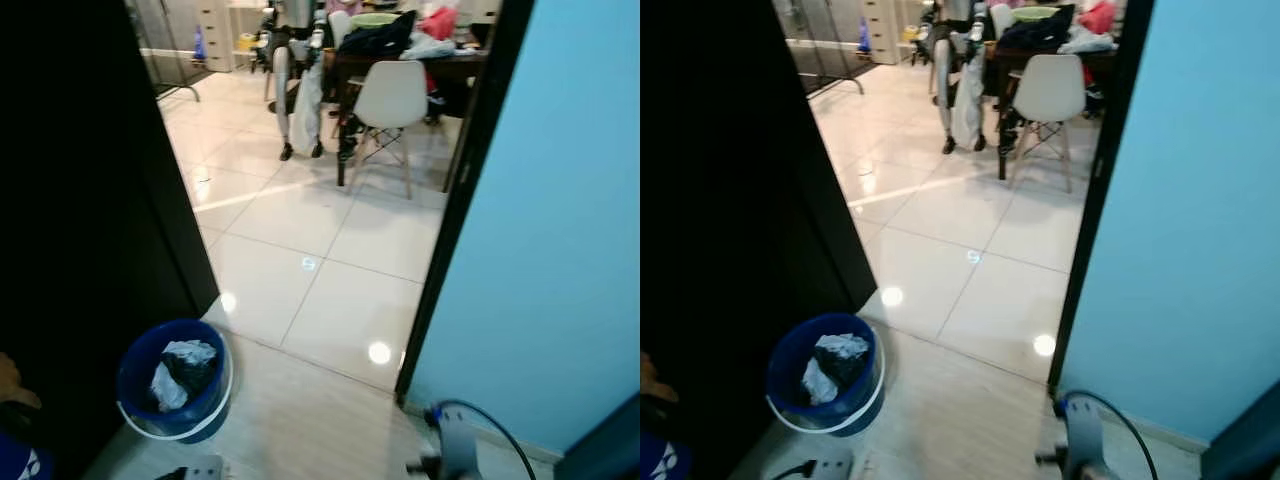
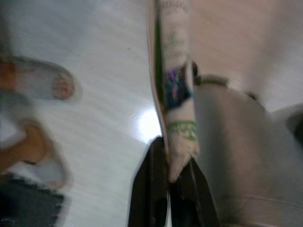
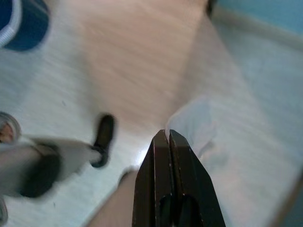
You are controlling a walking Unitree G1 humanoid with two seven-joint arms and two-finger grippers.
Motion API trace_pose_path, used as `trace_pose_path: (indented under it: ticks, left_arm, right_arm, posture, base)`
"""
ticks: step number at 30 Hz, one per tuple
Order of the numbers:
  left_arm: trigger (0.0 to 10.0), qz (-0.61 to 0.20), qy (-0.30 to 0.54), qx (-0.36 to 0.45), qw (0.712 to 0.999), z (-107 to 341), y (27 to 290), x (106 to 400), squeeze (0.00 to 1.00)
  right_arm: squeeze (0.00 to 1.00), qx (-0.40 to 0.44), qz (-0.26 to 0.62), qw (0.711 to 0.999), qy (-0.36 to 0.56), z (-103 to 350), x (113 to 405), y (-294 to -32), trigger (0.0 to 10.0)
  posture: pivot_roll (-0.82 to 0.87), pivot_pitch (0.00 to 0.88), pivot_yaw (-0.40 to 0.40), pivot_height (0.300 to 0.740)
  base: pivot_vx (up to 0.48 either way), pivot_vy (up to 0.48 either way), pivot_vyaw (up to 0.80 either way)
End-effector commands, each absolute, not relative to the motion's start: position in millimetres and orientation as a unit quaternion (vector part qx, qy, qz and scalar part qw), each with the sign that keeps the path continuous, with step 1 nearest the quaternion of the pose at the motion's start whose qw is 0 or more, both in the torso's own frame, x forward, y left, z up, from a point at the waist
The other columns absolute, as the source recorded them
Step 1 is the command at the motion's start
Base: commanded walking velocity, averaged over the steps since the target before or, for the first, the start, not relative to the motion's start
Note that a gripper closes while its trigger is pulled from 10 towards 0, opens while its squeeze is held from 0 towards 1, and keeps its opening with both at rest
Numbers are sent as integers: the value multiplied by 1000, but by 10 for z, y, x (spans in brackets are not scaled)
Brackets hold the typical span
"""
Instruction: Clean up the room
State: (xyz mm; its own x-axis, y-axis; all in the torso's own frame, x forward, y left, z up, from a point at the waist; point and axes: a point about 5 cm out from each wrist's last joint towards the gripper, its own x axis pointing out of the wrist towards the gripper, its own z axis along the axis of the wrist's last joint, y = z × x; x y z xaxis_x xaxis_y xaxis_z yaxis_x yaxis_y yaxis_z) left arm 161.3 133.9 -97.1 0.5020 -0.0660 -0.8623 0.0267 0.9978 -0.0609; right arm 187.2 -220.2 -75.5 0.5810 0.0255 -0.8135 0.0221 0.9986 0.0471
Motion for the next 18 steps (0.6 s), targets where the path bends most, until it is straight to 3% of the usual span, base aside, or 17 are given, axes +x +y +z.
trace_pose_path:
  ticks: [1, 8, 9, 15, 18]
  left_arm:
    - [10000, -31, 509, -16, 860, -995, 1302, 1558, 0]
    - [10000, -40, 512, -31, 857, -988, 1079, 1549, 0]
    - [10000, -42, 513, -49, 856, -955, 939, 1603, 0]
    - [10000, -39, 513, -49, 856, -919, 824, 1657, 0]
    - [10000, -36, 512, -35, 857, -895, 710, 1667, 0]
  right_arm:
    - [0, 29, 3, 891, 452, -738, 1924, -2161, 10000]
    - [0, 33, -9, 891, 453, -751, 1869, -2221, 10000]
    - [0, 30, -10, 891, 452, -746, 1870, -2240, 10000]
    - [0, 26, -7, 892, 451, -739, 1882, -2243, 10000]
    - [0, 24, -4, 894, 448, -726, 1910, -2234, 10000]
  posture:
    - [-20, 79, 11, 740]
    - [-31, 79, 20, 740]
    - [-30, 79, 19, 740]
    - [-28, 78, 18, 740]
    - [-28, 78, 19, 740]
  base:
    - [0, 0, 719]
    - [0, 0, 723]
    - [0, -450, 719]
    - [0, -452, 721]
    - [0, 0, 725]
